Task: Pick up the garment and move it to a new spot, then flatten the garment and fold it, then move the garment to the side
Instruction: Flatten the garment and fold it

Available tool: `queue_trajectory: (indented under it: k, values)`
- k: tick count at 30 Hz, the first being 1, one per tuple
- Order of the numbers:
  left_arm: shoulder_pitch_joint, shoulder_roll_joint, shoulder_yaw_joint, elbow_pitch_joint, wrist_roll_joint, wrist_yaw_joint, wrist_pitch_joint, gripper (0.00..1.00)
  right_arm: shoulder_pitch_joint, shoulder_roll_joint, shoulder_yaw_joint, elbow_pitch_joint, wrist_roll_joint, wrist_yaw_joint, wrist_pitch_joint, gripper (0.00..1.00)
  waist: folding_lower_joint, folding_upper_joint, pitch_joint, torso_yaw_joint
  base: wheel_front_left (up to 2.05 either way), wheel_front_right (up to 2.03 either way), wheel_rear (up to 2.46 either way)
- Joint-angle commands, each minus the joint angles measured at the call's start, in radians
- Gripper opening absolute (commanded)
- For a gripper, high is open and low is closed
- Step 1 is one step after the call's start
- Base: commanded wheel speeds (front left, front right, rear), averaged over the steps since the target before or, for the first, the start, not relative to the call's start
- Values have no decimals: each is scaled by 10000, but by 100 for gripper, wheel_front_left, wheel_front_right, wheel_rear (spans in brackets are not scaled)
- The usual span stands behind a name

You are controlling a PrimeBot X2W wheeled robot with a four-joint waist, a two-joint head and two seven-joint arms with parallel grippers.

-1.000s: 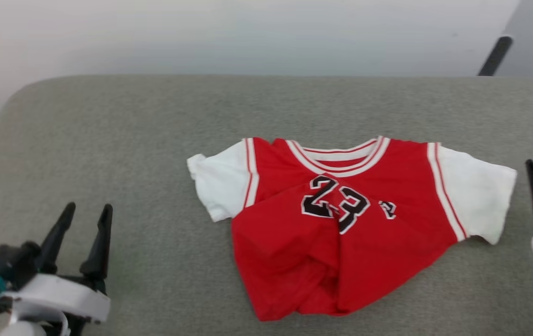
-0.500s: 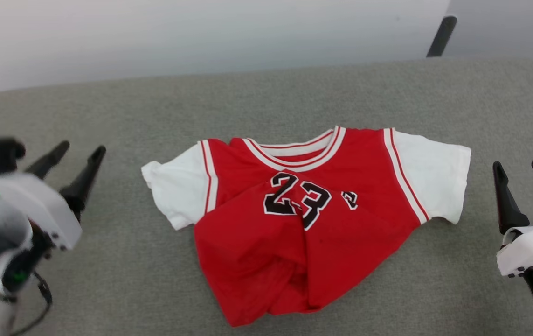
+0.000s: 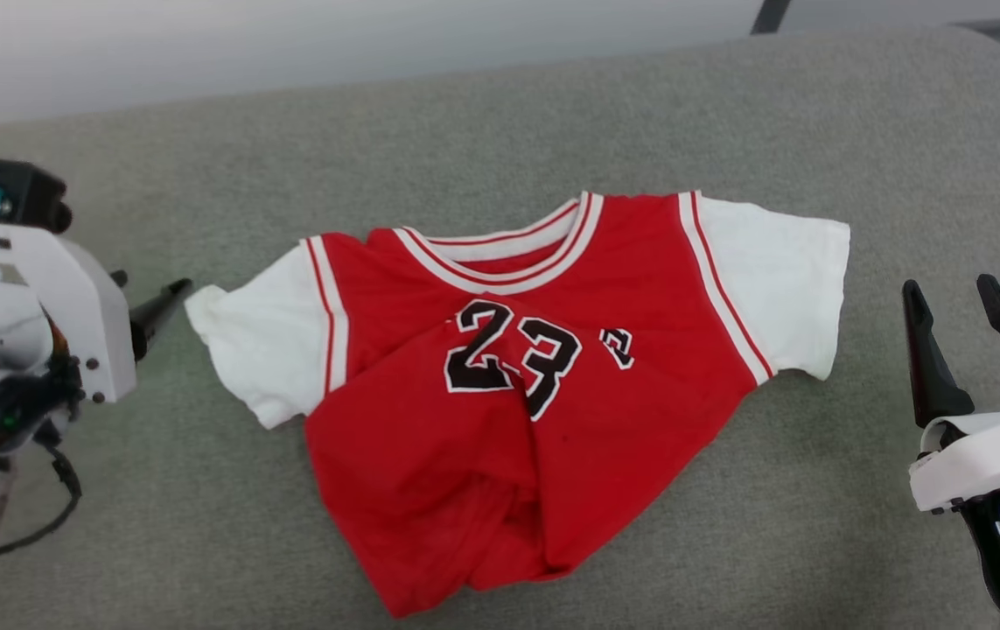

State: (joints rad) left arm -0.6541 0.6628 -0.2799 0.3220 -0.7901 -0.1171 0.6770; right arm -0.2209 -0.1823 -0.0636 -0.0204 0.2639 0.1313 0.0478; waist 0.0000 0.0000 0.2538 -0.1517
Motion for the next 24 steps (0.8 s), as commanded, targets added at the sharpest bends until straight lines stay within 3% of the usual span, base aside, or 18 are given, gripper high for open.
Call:
queue_trajectory:
  k: [1,17,24]
  values:
    - [-226,15,-68,106,88,19,102,100,28,41,-21,-57,-69,-10,-50,100,0,0,302,-230,0,0,0]
    - [-1408,-222,-1074,2126,664,48,1181,100,-400,183,19,61,-34,-10,-217,100,0,0,1196,-428,0,0,0]
    - [-1473,-592,-1259,2896,496,159,1482,100,-515,154,16,101,-34,-10,-240,100,0,0,1344,-371,0,0,0]
